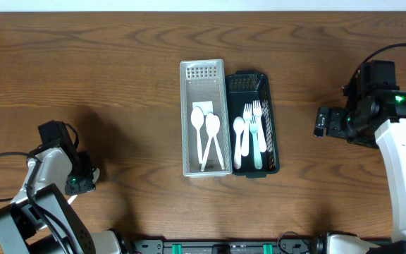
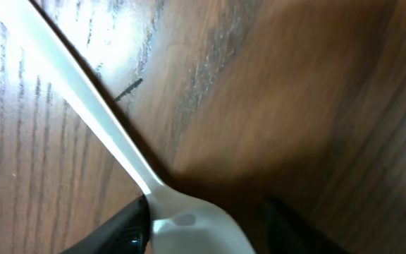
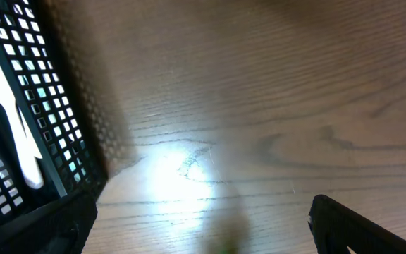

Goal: Pack container
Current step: 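Lower the left gripper to the last white spoon and grasp it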

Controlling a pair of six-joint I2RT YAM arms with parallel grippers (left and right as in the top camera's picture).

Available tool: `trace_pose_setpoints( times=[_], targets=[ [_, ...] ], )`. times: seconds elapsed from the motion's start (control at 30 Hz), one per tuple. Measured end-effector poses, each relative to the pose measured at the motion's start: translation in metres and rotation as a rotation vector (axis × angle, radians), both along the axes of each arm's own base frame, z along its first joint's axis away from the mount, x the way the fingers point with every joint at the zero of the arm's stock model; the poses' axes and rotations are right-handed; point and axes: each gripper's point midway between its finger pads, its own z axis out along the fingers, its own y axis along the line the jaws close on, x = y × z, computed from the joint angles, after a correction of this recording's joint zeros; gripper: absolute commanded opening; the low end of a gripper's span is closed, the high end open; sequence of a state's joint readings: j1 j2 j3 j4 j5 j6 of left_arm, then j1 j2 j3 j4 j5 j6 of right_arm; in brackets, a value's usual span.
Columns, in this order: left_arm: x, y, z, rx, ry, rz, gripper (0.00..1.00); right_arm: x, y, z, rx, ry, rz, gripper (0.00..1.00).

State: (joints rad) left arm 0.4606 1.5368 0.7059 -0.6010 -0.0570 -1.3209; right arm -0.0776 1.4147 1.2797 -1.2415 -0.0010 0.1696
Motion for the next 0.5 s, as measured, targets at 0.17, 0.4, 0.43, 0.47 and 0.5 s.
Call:
trace_pose_setpoints(
  times=[0.17, 0.4, 0.43, 0.47, 0.5],
  targets=[
    [-0.0004, 0.0003, 0.0, 0.002, 0.0, 0.011, 0.52, -0.0015, 0.0001, -0.0003, 0.0, 0.006, 0.003, 0.99],
    [-0.0011, 0.0015, 0.0, -0.002, -0.003, 0.023, 0.53, -0.0017, 0.0001, -0.0003, 0.0, 0.007, 0.004, 0.99],
    [-0.0017, 0.0022, 0.0, -0.002, -0.002, 0.027, 0.53, -0.0017, 0.0001, -0.0003, 0.0, 0.007, 0.004, 0.99],
    [-0.0023, 0.0033, 0.0, -0.001, -0.002, 0.032, 0.53, -0.0017, 0.0001, -0.0003, 0.0, 0.007, 0.005, 0.99],
    [-0.0033, 0.0045, 0.0, -0.002, -0.002, 0.039, 0.53, -0.0017, 0.0001, -0.0003, -0.001, 0.007, 0.006, 0.99]
  ],
)
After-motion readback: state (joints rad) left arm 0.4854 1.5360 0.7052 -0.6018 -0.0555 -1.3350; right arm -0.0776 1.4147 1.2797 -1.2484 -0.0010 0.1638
